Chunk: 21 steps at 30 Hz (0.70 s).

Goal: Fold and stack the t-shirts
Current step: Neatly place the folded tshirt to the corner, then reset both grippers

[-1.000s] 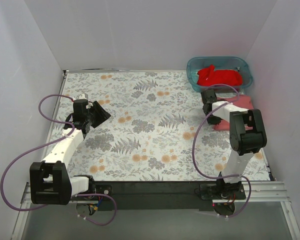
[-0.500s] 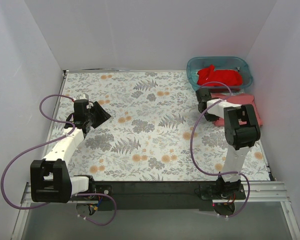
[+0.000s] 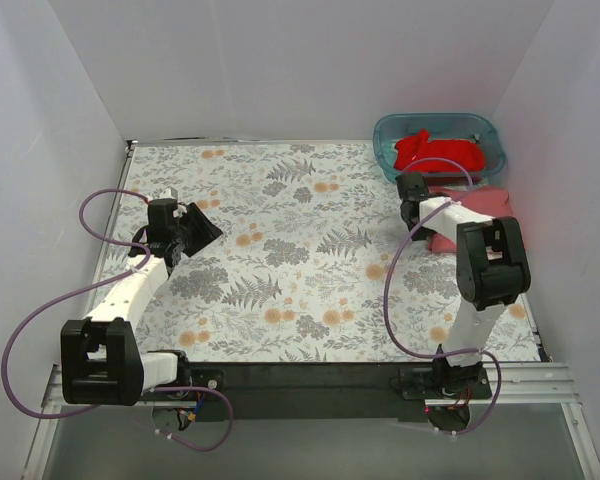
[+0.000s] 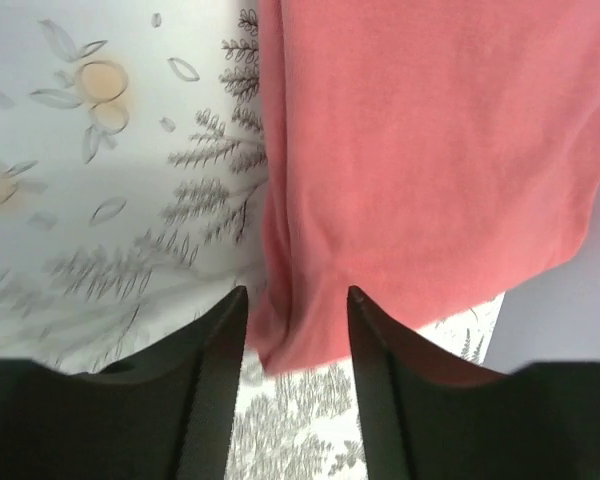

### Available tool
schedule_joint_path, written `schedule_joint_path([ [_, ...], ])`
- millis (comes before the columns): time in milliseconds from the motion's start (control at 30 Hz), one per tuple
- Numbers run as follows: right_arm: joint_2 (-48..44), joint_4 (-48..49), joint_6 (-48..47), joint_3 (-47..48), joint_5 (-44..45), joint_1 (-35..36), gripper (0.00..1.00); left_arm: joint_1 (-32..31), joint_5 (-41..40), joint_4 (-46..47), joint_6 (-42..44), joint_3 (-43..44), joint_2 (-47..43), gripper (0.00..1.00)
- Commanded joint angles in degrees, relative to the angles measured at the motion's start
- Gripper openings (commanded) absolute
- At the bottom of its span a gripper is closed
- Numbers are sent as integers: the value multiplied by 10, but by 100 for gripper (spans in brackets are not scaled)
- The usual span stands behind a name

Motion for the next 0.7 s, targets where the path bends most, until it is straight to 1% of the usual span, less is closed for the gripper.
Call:
schedule_joint_path([
  [0, -113, -37, 68, 21, -63, 6, 52, 0, 5, 5, 8, -4, -10, 48],
  [67, -159, -50, 77, 25, -97, 6, 59, -1, 5, 5, 11, -4, -13, 50],
  [100, -211, -52, 77, 28, -104, 5, 61, -4, 3, 5, 15, -4, -16, 50],
  [133, -238, -54, 89, 28, -116, 6, 64, -7, 3, 1, 20, -5, -20, 52],
  [167, -266, -54, 89, 28, -119, 5, 72, -8, 3, -15, 20, -4, -25, 53],
  [200, -319, -59, 91, 31, -119, 6, 75, -13, 2, -24, 18, -2, -34, 54],
  [233, -346, -62, 95, 31, -119, 6, 79, -14, 3, -33, 16, -1, -54, 55],
  [267, -374, -65, 99, 29, -121, 5, 82, -14, 2, -54, 16, 2, -69, 56],
  [300, -431, -70, 105, 19, -122, 5, 82, -15, -3, -69, 16, 12, -82, 56],
  [333, -463, -72, 129, 9, -131, 5, 82, -15, -7, -85, 17, 21, -112, 56],
  [367, -496, -72, 140, -2, -136, 5, 93, -15, -11, -117, 22, 29, -128, 56],
  [400, -565, -72, 150, -18, -143, 6, 98, -15, -18, -133, 25, 37, -143, 56],
  [433, -601, -72, 163, -45, -149, 5, 99, -15, -29, -150, 27, 54, -178, 57],
  [467, -636, -72, 175, -61, -153, 5, 98, -15, -38, -182, 33, 61, -194, 57],
  [500, -700, -71, 178, -75, -157, 5, 98, -15, -45, -197, 37, 71, -211, 57],
  [567, -760, -72, 179, -109, -166, 6, 98, -15, -64, -243, 38, 94, -250, 57],
  [600, -810, -71, 180, -120, -169, 6, 98, -15, -69, -257, 39, 101, -259, 57],
  [667, -857, -72, 179, -140, -172, 5, 98, -15, -79, -308, 38, 123, -281, 58],
])
